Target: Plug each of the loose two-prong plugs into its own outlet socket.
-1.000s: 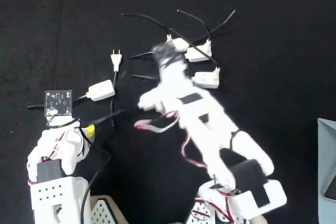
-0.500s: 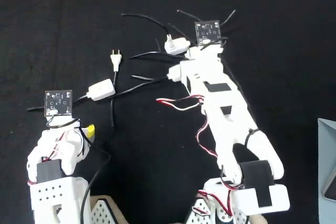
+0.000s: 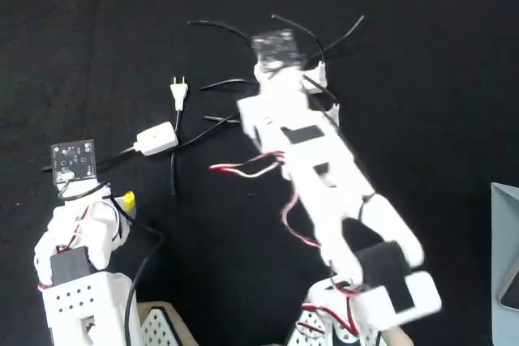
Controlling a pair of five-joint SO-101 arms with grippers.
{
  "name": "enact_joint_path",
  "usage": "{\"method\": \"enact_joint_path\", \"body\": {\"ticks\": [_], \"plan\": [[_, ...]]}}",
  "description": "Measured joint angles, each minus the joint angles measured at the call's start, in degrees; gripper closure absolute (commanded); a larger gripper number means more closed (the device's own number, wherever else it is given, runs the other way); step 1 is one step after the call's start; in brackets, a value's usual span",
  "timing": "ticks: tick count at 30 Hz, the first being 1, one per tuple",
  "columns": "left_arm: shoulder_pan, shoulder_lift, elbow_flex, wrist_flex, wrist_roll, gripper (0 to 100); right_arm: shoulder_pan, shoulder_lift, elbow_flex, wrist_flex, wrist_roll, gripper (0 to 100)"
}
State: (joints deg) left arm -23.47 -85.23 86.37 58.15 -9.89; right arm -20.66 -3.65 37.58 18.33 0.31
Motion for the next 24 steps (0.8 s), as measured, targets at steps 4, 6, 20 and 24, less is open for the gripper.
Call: {"method": "enact_joint_path", "body": {"ticks": [4, 6, 20, 24], "plan": [[-0.4, 0.0, 0.0, 0.0, 0.9, 74, -5.3, 7.6, -9.1, 5.0, -2.7, 74.4], [-0.4, 0.0, 0.0, 0.0, 1.0, 74, -7.3, 12.3, -14.1, 6.2, -4.8, 74.4], [-0.4, 0.0, 0.0, 0.0, 1.0, 74, -12.3, 44.2, -52.7, 16.5, -13.2, 74.4], [-0.4, 0.0, 0.0, 0.0, 1.0, 74, -13.7, 50.2, -61.5, 20.0, -13.5, 74.4]]}}
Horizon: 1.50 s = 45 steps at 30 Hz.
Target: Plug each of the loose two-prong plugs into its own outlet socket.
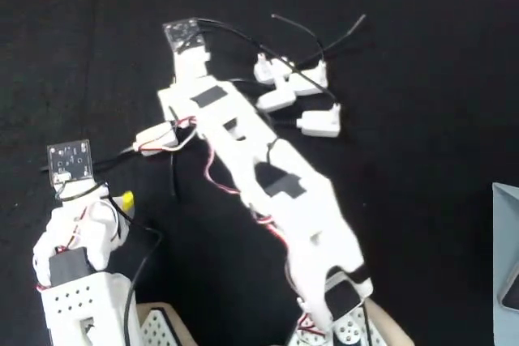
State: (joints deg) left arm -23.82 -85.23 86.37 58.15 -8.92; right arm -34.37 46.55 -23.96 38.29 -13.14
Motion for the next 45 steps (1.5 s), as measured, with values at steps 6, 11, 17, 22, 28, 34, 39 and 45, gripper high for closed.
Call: {"method": "enact_joint_path", "body": {"ticks": [6, 11, 17, 22, 28, 34, 39, 45], "plan": [[-0.1, -0.4, 0.0, 0.0, 0.0, 74, -0.7, 7.9, -9.9, 1.8, 0.0, 77.1], [-0.1, -0.1, 0.0, 0.0, 0.0, 74, -0.4, 11.6, -18.0, 8.4, 0.0, 95.2], [-0.1, -0.1, 0.0, 0.0, 0.0, 74, -0.8, 15.0, -24.9, 12.8, 0.0, 98.6], [-0.1, -0.1, 0.0, 0.0, 0.0, 74, -0.8, 15.5, -29.1, 16.7, 0.0, 98.6], [-0.1, -0.1, 0.0, 0.0, 0.0, 74, -0.8, 15.5, -39.1, 26.1, 0.0, 98.6], [-0.1, -0.1, 0.0, 0.0, 0.0, 74, -0.8, 15.5, -55.3, 37.1, 0.0, 98.6], [-0.1, -0.1, 0.0, 0.0, 0.0, 74, -0.8, 13.2, -67.7, 45.0, 0.0, 98.6], [-0.1, -0.1, 0.0, 0.0, 0.0, 74, -0.8, 5.4, -69.0, 53.0, 0.0, 98.6]]}}
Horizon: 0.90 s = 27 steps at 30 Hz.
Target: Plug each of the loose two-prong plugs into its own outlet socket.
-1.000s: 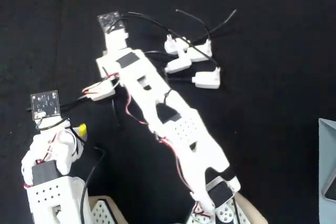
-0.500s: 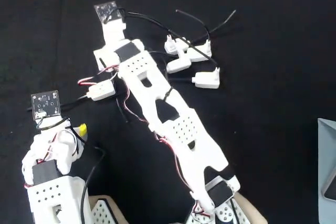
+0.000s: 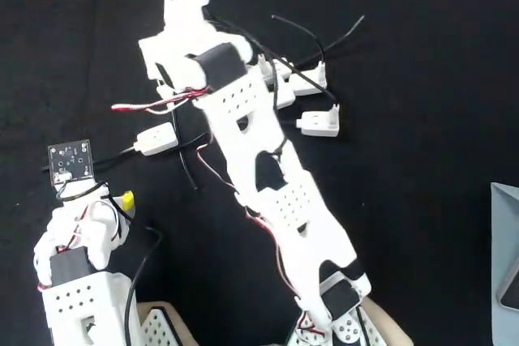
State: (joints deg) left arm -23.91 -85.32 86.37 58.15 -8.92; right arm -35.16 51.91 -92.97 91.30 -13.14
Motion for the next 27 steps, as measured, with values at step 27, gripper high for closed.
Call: {"method": "enact_joint_path", "body": {"ticks": [27], "plan": [[0.0, 0.0, 0.0, 0.0, 0.0, 74, 0.0, -27.1, 32.9, 5.2, 2.7, 89.0]]}}
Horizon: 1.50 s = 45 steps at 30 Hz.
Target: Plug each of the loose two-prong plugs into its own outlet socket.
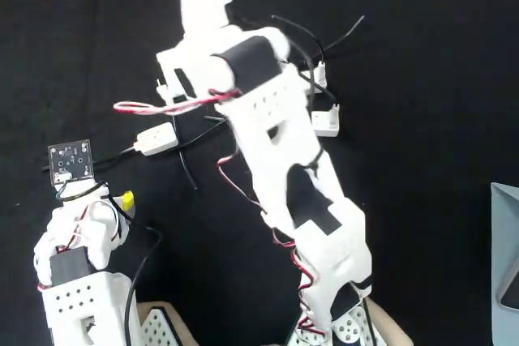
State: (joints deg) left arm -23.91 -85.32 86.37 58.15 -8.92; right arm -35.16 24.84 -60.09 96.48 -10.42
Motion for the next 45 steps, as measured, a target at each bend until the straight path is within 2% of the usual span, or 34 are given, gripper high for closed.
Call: {"method": "enact_joint_path", "body": {"ticks": [3, 8, 15, 19, 23, 34, 40, 45], "plan": [[0.0, 0.0, 0.0, 0.0, 0.0, 74, 0.0, -0.1, 8.0, -5.2, 0.0, 80.9], [0.0, 0.0, 0.0, 0.0, 0.0, 74, 0.0, -0.1, 23.0, -19.1, 0.0, 80.5], [0.0, 0.0, 0.0, 0.0, 0.0, 74, -2.4, -0.1, 46.9, -46.6, 2.7, 80.3], [0.0, 0.0, 0.0, 0.0, 0.0, 74, -2.8, 1.8, 52.2, -55.7, 3.8, 80.2], [0.0, 0.0, 0.0, 0.0, 0.0, 74, -2.8, 9.0, 51.8, -57.1, 3.8, 80.3], [0.0, 0.0, 0.0, 0.0, 0.0, 74, -2.7, 23.1, 36.9, -55.9, 3.8, 80.7], [0.0, 0.0, 0.0, 0.0, 0.0, 74, -2.3, 28.7, 26.8, -49.8, 3.8, 98.5], [0.0, 0.0, 0.0, 0.0, 0.0, 74, -2.2, 33.0, 18.5, -44.9, 3.1, 98.2]]}}
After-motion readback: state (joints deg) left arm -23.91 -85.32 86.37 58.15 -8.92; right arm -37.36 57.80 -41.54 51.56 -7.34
